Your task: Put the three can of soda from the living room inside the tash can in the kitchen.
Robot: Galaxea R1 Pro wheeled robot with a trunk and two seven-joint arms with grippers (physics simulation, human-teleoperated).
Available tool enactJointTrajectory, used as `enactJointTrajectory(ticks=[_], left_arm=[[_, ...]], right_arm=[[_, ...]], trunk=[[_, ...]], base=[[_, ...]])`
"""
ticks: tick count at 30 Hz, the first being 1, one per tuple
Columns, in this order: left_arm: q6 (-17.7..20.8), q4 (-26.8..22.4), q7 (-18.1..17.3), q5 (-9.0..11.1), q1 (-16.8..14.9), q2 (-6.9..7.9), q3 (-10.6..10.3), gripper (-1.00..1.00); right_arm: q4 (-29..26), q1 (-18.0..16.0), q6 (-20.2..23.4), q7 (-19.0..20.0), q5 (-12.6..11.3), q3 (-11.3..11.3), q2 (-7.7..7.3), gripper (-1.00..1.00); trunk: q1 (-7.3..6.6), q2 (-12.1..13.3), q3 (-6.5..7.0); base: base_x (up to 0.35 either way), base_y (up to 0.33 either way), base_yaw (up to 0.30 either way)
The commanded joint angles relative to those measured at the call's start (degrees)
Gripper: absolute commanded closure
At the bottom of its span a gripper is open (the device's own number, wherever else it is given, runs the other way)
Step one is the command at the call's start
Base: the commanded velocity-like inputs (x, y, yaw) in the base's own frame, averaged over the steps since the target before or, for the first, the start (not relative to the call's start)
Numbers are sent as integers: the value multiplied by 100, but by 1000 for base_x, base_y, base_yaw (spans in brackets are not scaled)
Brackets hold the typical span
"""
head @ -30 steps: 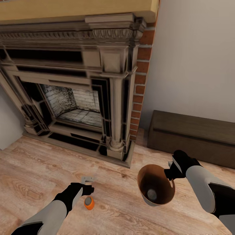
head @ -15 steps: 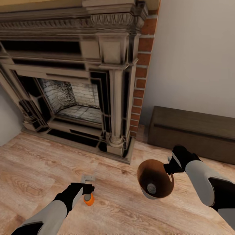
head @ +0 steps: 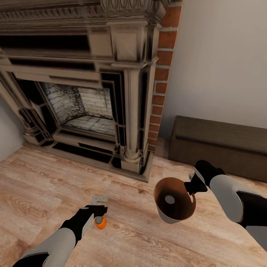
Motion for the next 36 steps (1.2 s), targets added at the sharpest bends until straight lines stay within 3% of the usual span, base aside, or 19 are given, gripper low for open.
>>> enactJointTrajectory(ticks=[1, 8, 12, 18, 36], left_arm=[[-22, 1, 0, 0, 1, 14, 0, -100], [-49, 2, 0, -5, 3, 60, -3, -100], [-42, 3, 0, -8, 2, 63, -21, -100], [-39, -10, -7, -9, 0, 63, -45, -100], [-62, -14, 0, -1, 1, 112, -47, -100]], right_arm=[[12, -13, 13, 21, -107, -49, 2, 100], [44, -134, 13, 21, -107, -90, 7, 100], [193, -322, 13, 21, -110, -126, 8, 100], [444, -520, 13, 21, -107, -407, 31, 100], [484, -669, 13, 21, -107, -486, 110, 100]], trunk=[[22, -42, -23], [175, -323, -188], [175, -323, -211], [175, -323, -232], [571, -1045, -685]], base=[[0, 0, 0], [0, 0, 0], [0, 0, 0], [0, 0, 0], [0, 0, 0]])
